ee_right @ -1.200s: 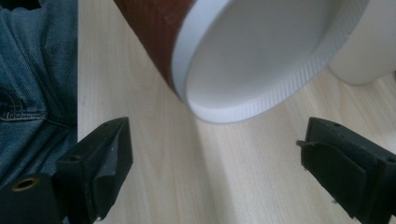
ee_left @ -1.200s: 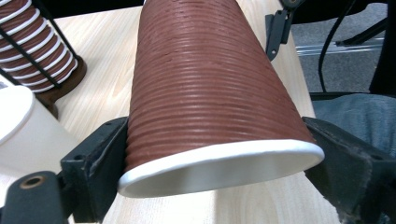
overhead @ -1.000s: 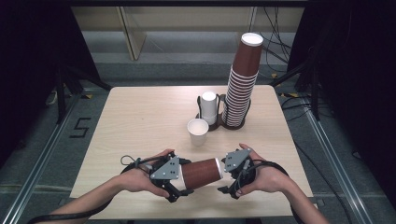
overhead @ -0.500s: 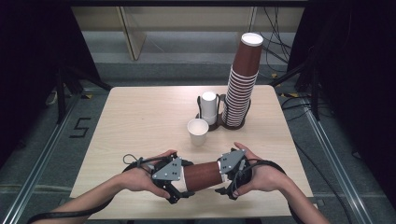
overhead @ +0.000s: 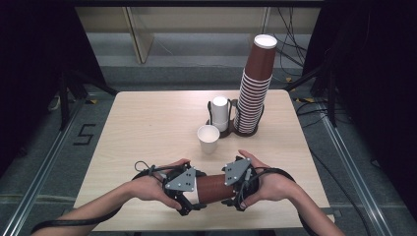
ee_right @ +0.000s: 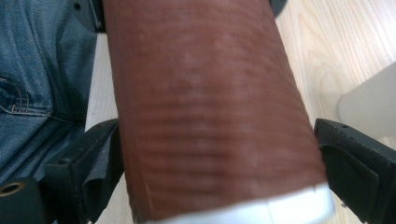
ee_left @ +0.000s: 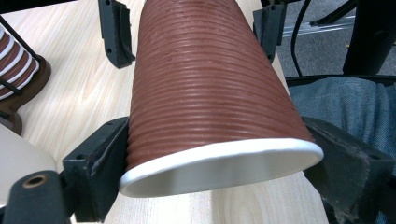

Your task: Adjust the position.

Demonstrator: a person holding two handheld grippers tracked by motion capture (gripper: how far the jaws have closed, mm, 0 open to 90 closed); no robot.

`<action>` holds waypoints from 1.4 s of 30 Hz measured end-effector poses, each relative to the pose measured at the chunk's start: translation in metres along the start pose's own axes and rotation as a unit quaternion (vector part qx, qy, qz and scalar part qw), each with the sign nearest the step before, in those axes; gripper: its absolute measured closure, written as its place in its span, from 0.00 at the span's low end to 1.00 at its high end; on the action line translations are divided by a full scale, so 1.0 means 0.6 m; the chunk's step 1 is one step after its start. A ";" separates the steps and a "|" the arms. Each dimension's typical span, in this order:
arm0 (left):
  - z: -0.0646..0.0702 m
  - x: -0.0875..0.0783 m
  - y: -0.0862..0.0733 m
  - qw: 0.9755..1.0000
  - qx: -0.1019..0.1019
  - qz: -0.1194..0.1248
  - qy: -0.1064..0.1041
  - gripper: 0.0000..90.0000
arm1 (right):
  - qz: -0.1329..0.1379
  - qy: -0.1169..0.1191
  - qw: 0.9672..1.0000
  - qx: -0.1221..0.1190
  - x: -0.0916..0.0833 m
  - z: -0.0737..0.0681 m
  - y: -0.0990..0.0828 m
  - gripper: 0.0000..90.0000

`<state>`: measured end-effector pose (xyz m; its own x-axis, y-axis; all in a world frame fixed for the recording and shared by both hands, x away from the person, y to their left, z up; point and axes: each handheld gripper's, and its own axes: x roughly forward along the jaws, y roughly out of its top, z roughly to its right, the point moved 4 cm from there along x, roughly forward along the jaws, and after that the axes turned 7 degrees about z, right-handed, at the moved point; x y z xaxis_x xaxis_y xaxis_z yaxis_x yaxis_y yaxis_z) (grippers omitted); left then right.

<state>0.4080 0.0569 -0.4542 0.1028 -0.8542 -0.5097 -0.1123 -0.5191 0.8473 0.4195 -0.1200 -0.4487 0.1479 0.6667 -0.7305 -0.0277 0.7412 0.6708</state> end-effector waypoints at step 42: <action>0.003 0.025 0.009 0.999 0.015 -0.038 -0.032 0.14 | -0.009 0.036 0.999 -0.020 0.021 -0.016 -0.005 0.23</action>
<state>0.4074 0.0413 -0.4572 0.0485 -0.8122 -0.5814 -0.1363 -0.5820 0.8017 0.4120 -0.1128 -0.4611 0.0767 0.6557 -0.7511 -0.0650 0.7550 0.6525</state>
